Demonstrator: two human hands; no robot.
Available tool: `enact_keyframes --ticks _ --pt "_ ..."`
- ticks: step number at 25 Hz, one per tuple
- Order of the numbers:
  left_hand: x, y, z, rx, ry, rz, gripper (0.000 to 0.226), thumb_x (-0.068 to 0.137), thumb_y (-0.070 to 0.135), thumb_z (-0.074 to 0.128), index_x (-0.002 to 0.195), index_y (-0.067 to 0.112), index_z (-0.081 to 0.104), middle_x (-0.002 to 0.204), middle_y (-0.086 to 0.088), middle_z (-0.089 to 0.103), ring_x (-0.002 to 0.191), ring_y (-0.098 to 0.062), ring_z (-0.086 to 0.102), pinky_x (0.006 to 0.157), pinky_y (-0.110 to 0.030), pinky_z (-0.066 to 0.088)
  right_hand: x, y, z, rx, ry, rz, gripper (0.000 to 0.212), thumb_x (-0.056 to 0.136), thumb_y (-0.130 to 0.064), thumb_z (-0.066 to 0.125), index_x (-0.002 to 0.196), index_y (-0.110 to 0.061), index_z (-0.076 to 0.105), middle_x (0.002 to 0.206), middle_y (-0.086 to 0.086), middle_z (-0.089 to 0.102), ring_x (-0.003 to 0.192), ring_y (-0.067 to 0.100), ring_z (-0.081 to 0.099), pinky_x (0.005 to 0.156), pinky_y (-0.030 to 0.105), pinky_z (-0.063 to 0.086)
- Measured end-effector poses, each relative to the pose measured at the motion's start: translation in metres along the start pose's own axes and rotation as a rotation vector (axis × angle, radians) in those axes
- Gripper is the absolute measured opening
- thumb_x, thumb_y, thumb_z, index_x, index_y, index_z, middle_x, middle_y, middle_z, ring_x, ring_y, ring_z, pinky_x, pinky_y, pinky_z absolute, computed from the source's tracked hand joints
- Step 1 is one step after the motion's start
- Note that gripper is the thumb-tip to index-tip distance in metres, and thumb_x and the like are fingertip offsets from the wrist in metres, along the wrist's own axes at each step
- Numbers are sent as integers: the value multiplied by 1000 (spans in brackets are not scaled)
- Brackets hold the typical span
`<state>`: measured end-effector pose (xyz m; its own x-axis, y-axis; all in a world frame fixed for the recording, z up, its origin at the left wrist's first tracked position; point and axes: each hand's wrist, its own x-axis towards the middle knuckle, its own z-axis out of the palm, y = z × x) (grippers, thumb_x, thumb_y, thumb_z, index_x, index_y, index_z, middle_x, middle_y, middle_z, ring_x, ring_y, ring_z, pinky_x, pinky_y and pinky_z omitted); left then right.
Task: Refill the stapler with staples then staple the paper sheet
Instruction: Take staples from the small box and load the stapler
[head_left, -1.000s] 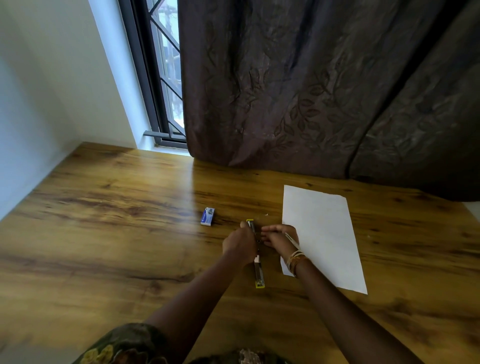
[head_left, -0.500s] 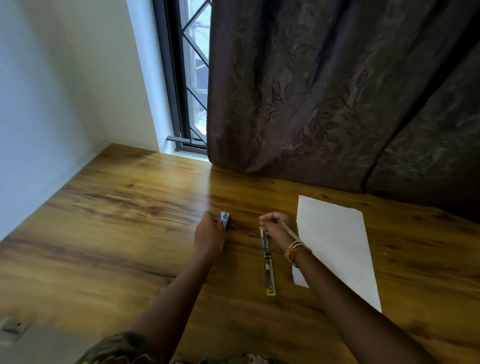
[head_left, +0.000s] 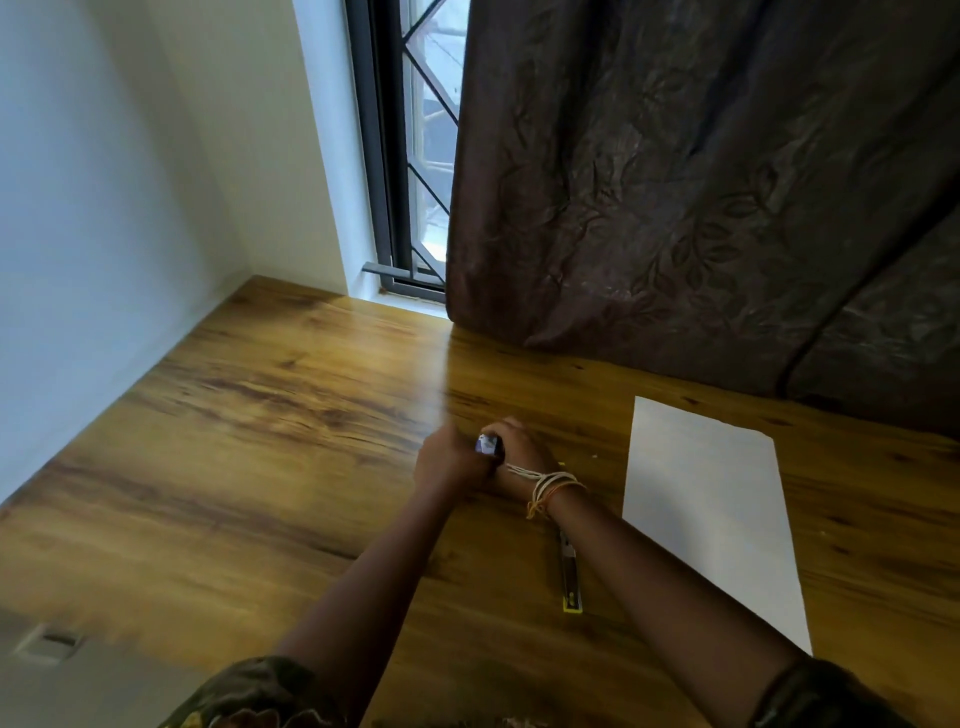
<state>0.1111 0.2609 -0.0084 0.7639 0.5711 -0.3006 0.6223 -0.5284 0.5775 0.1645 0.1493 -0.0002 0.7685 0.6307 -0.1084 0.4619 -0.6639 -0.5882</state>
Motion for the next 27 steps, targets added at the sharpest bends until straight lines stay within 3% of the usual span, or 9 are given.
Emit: enact_keyframes --ticks 3,6,8,11,14,18,21,23,27 --pt "-4 2 0 -319 -114 -66 48 79 45 70 105 4 66 86 -11 68 76 -22 66 59 -30 49 -9 3 -6 196 103 46 49 67 -18 77 112 -13 61 113 8 60 100 26 60 85 36 52" --pt "-15 13 -12 -1039 -530 -299 52 96 50 45 109 3 60 85 -13 65 77 -25 64 71 -37 54 -22 3 -18 513 186 136 61 62 -20 86 117 -17 58 112 2 62 100 16 59 83 28 53" --pt "-22 17 -12 -1224 -740 -375 53 99 52 35 102 7 63 82 -11 69 76 -23 65 72 -36 54 -33 7 -24 579 185 135 62 61 -16 87 117 -18 59 113 2 64 101 15 60 80 22 51" --pt "-32 24 0 -1245 -761 -441 41 99 45 39 106 10 60 83 -8 67 75 -21 63 60 -31 56 -45 12 -31 558 146 115 58 63 -15 85 115 -21 61 112 -1 65 100 12 61 80 20 51" --pt "-37 26 9 -1288 -749 -468 43 98 47 41 104 9 61 87 -10 66 77 -22 63 62 -33 54 -52 18 -33 563 93 106 59 66 -18 83 119 -21 57 105 -11 61 93 -1 57 67 7 46" --pt "-38 24 20 -1237 -730 -473 49 98 50 39 96 9 66 71 -12 73 71 -24 66 56 -32 57 -56 23 -29 575 49 130 34 76 -14 74 104 -17 56 94 -2 61 87 14 61 70 24 53" --pt "-41 25 23 -1223 -729 -449 48 98 49 40 97 7 63 69 -10 68 63 -21 63 57 -31 57 -56 22 -34 595 54 127 6 88 -20 61 93 -17 58 87 -2 60 83 14 61 68 22 51" --pt "-42 26 23 -1287 -775 -441 49 98 50 38 99 6 61 73 -10 64 59 -19 60 58 -30 56 -55 20 -36 593 91 117 12 94 -26 54 89 -17 61 82 -4 61 77 10 61 63 17 50" --pt "-44 32 21 -1375 -793 -445 50 99 49 34 100 5 57 76 -8 58 62 -18 55 57 -29 52 -55 15 -36 582 139 159 26 96 -33 48 96 -12 63 79 -1 63 70 11 61 59 20 51"
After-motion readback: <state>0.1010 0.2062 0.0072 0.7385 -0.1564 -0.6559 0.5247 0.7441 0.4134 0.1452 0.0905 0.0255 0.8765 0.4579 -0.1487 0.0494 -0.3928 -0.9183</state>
